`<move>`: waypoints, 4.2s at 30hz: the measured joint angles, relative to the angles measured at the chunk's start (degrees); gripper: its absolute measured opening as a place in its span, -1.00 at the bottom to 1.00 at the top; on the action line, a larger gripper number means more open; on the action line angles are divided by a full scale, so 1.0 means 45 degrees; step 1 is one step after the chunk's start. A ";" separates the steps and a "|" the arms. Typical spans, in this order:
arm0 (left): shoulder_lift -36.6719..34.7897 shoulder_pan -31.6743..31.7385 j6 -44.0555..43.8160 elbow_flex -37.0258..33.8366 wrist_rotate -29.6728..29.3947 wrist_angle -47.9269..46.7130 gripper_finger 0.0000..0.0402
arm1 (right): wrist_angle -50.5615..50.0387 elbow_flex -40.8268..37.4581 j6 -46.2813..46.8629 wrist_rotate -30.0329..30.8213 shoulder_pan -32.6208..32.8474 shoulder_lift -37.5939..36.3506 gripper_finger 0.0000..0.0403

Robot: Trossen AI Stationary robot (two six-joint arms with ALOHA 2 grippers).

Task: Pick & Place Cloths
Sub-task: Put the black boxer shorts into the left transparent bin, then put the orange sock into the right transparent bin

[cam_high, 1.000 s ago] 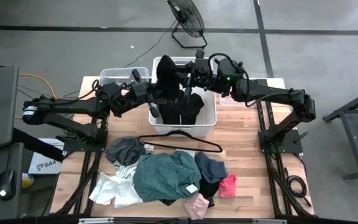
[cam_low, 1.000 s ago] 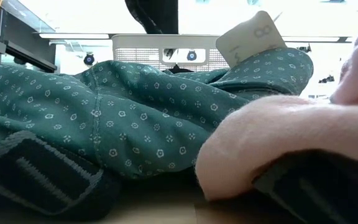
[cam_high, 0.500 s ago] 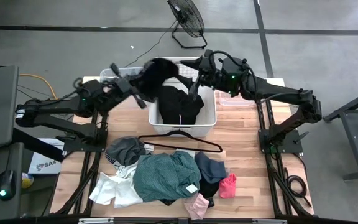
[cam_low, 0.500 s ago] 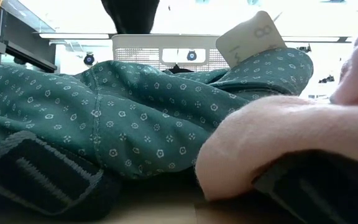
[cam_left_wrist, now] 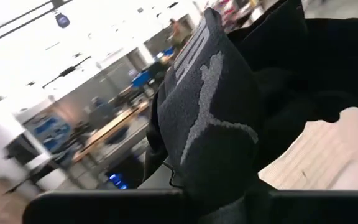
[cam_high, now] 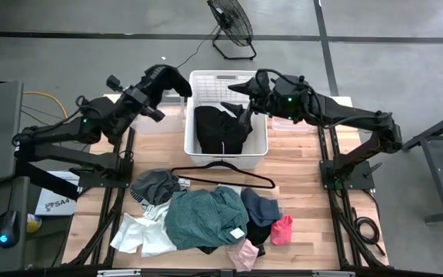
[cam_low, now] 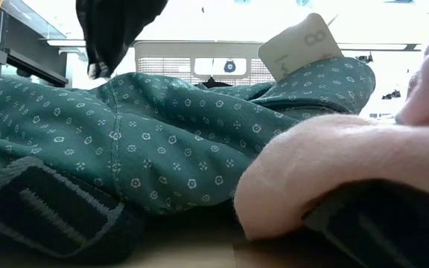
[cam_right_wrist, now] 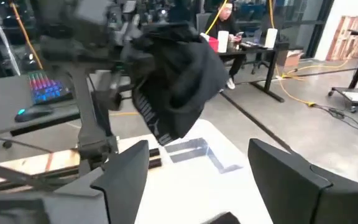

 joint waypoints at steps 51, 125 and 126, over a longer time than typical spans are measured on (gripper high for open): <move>0.6119 1.0608 -0.8353 -0.0005 1.0738 -0.9126 -0.99 | -0.1324 -0.0015 0.0305 0.0714 0.0481 -0.0005 0.32; -0.0643 0.3275 -0.9692 -0.1700 1.2215 -0.6898 0.01 | -1.1027 -0.3906 1.4412 0.3170 0.9573 -0.1035 0.32; -0.0643 0.3197 -0.9692 -0.1705 1.2175 -0.6849 0.01 | -1.0670 -0.4231 1.4637 0.2841 0.9880 -0.1035 0.32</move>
